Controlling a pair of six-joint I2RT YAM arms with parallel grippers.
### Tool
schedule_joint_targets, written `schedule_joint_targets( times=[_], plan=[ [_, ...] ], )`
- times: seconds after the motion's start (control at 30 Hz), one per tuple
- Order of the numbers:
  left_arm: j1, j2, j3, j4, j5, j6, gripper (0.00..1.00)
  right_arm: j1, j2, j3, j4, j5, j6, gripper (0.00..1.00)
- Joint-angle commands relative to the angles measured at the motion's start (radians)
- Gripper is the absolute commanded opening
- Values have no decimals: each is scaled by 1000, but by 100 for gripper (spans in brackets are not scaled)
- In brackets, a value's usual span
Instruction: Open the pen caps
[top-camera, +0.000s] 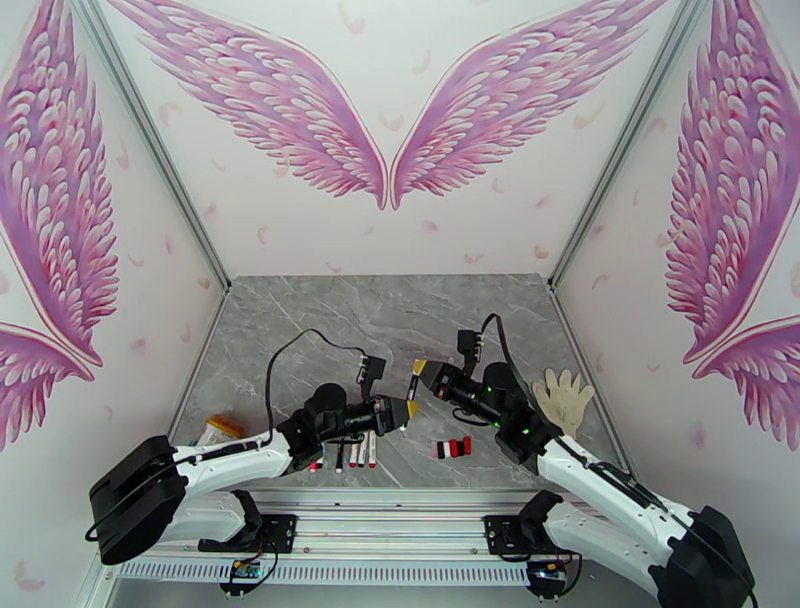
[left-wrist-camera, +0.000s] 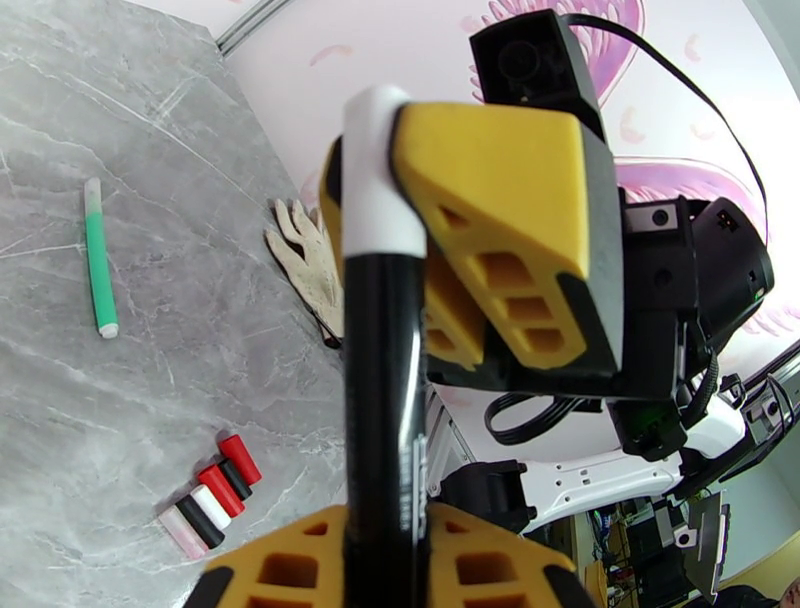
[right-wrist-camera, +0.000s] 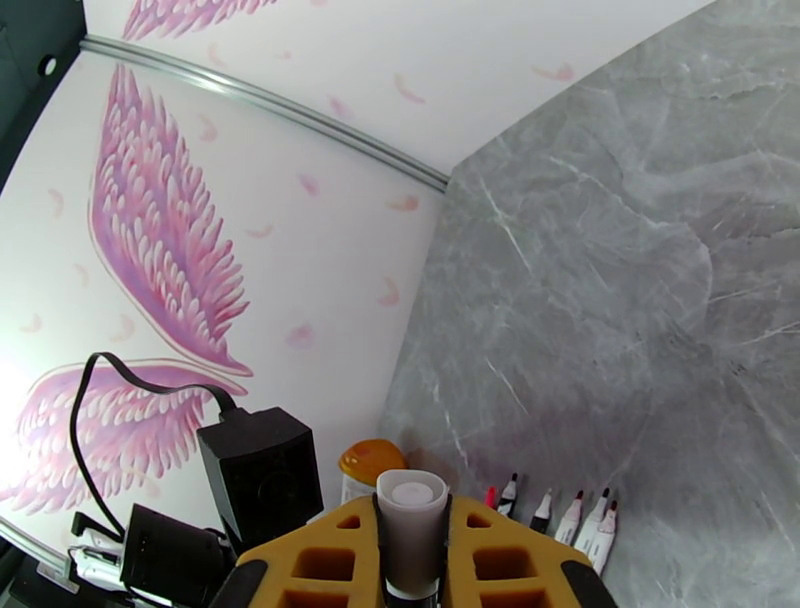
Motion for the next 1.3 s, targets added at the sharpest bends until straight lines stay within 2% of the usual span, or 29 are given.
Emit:
schedule_joint_targets(
  times=[0.0,0.13,0.3,0.4,0.53,0.8,1.27],
  plan=[
    [-1,-4,26,-52,-3,46,11,9,-29,0,-24,0,6,25],
    [-4,-41,52,-251,-12,192,11,5,-65,28,-147,-18,-19,38],
    [-8,-105,76,-473,-64,331,12,-23,-89,91,-353,-58,-47,47],
    [-24,-132,83,-544,-120,376,12,-30,-64,136,-450,-87,-57,52],
    [-79,-139,135,-664,-249,439,12,-30,-8,198,-541,-106,-64,53],
    [-115,-127,153,-666,-319,422,11,-25,76,265,-611,-74,-64,51],
    [-137,-86,163,-639,-313,411,10,20,174,273,-535,-98,-79,46]
  ],
)
